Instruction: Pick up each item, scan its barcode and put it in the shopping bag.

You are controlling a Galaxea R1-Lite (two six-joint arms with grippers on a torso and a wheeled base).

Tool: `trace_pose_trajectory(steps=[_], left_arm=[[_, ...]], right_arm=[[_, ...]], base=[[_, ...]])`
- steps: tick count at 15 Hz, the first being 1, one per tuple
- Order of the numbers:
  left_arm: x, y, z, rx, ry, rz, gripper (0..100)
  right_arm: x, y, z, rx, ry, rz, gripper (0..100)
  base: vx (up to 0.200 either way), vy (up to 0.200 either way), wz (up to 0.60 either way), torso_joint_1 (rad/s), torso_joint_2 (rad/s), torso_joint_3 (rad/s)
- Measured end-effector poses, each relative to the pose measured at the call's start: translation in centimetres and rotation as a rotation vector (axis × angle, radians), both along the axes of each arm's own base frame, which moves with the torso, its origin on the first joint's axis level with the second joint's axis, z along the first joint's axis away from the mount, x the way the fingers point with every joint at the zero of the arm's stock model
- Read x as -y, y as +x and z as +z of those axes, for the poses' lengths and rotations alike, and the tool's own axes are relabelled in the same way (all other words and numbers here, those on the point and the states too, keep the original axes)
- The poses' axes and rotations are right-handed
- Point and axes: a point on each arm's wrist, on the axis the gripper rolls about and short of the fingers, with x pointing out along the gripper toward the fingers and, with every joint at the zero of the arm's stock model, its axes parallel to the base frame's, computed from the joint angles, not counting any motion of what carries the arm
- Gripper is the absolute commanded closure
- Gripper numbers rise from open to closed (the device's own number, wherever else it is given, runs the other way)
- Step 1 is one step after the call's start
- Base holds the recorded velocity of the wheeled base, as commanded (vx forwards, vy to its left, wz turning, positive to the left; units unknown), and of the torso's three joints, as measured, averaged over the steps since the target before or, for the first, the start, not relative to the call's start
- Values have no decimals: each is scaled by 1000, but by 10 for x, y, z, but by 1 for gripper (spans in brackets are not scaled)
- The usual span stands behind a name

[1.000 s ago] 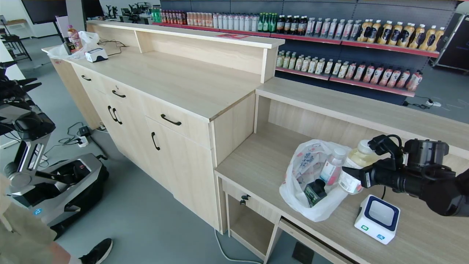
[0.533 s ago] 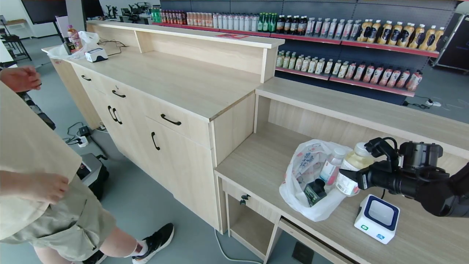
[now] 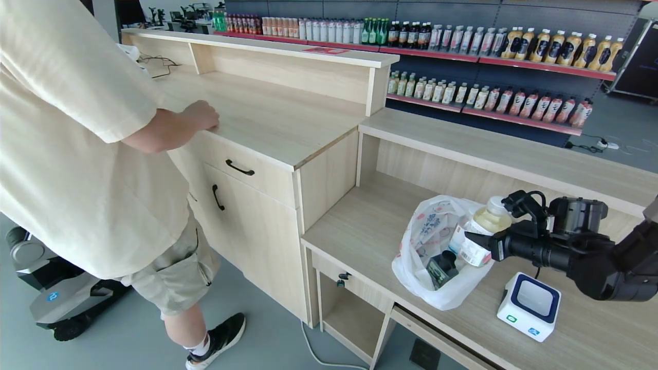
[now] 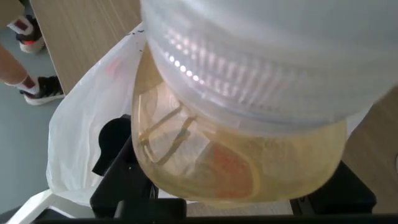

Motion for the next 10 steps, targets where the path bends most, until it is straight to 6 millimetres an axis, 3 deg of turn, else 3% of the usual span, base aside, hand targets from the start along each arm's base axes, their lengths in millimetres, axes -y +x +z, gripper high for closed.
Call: trace_pose_trajectory(steps=[10], left_arm=[[0,0,0,0,0,0,0]], right_arm=[[-8,18,-19,28,13,67,100]], base=[[0,0,0,0,0,0]])
